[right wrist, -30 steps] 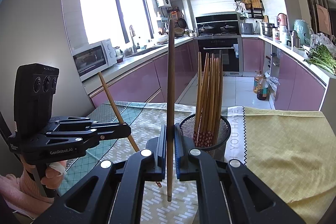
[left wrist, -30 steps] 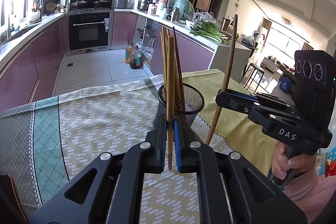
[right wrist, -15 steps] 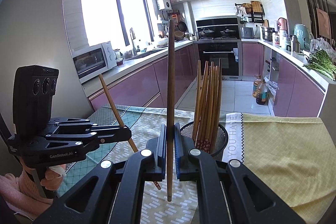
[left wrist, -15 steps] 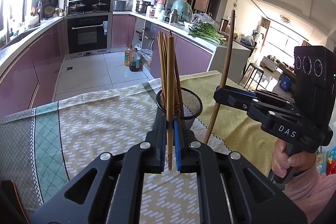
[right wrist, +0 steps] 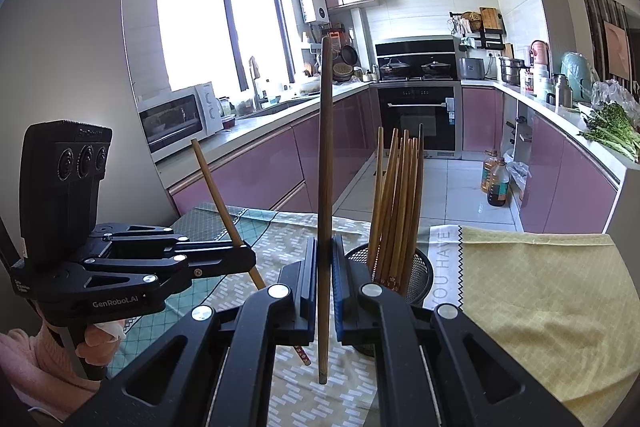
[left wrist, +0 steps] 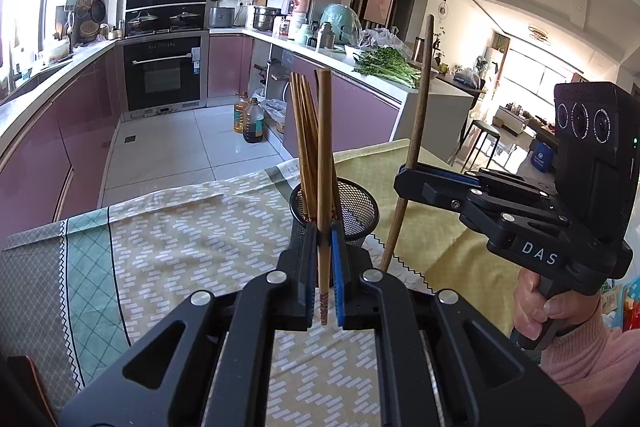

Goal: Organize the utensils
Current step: 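Lower the left tool's chopstick into the mesh cup while the right tool inserts its chopstick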

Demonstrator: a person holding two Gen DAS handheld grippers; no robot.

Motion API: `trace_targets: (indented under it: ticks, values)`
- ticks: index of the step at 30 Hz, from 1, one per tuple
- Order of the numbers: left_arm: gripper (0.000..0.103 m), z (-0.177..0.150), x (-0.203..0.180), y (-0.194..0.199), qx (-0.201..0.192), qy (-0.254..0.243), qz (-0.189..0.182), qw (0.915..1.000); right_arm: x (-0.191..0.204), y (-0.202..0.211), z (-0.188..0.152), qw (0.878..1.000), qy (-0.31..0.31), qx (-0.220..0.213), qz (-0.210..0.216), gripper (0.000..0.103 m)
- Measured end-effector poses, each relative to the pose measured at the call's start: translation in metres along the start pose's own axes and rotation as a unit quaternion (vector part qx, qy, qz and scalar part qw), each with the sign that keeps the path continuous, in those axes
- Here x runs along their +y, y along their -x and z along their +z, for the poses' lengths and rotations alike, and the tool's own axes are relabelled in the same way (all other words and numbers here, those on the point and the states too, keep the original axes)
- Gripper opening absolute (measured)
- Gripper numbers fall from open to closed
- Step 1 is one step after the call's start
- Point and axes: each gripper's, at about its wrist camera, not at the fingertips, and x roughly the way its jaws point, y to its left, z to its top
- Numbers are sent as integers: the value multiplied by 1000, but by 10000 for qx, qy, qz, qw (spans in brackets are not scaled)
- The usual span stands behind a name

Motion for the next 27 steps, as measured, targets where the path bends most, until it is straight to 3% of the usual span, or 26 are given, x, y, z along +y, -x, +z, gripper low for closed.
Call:
trace_targets:
  ticks: [27]
  values:
    - [8,18,0,7,-154,-77,-69,9998,-5,4,10,9999,40,-153,27,6]
